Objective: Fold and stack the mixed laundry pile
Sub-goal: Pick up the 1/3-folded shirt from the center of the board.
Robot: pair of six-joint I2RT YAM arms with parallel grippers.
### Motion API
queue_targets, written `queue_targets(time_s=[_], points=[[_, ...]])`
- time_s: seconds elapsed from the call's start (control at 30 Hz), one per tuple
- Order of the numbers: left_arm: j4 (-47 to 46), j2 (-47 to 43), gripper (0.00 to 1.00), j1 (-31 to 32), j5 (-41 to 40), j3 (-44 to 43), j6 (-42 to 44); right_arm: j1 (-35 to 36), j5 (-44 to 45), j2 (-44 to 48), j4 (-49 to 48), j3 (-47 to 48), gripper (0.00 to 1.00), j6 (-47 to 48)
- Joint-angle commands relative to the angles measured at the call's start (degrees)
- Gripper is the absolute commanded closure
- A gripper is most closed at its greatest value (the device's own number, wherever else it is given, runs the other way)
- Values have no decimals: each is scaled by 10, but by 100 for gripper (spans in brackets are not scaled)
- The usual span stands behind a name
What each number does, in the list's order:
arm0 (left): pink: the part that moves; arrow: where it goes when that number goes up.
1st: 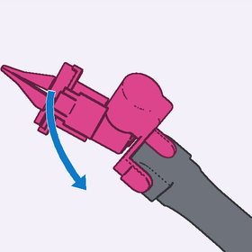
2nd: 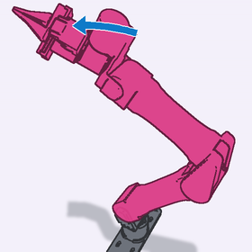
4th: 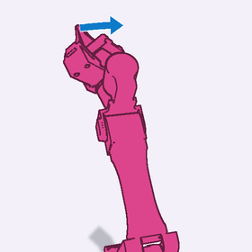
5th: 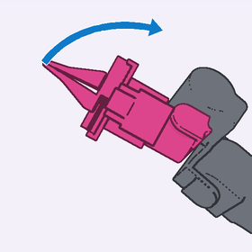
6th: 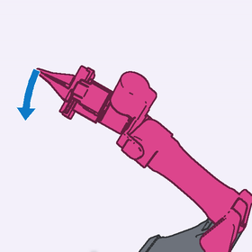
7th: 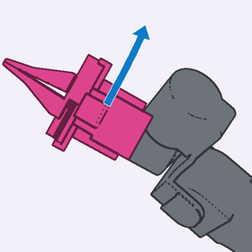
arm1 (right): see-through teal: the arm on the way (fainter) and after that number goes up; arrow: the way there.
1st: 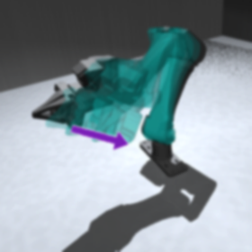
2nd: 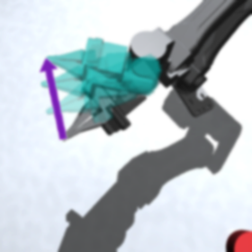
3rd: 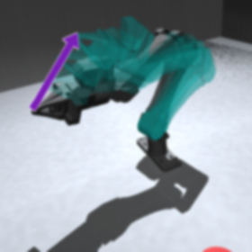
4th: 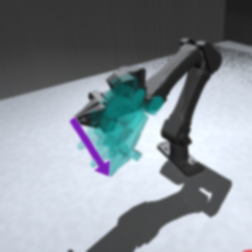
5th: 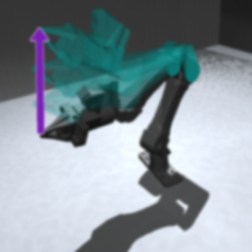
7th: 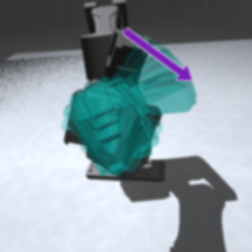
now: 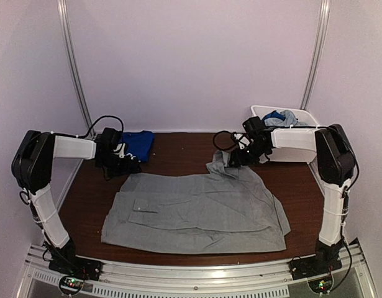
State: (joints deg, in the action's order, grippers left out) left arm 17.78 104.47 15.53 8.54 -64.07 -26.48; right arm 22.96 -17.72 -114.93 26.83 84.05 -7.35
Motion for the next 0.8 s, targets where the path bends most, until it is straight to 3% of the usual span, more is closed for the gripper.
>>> queue_targets(time_s=[0.0, 0.17, 0.2, 0.43, 0.77], points=[[-5, 31, 3, -11, -12, -31, 23, -1, -1, -34, 8, 69, 62, 17], [-7, 61, 15, -11, 5, -61, 67, -1, -8, -23, 3, 85, 98, 5], [-3, 69, 18, -11, 5, -69, 76, -1, -7, -23, 8, 93, 100, 4], [22, 82, 41, -11, 11, -76, 153, -1, 4, -22, 31, 127, 100, 5], [45, 114, 43, -23, 36, -122, 249, -2, 8, -22, 61, 179, 100, 4]])
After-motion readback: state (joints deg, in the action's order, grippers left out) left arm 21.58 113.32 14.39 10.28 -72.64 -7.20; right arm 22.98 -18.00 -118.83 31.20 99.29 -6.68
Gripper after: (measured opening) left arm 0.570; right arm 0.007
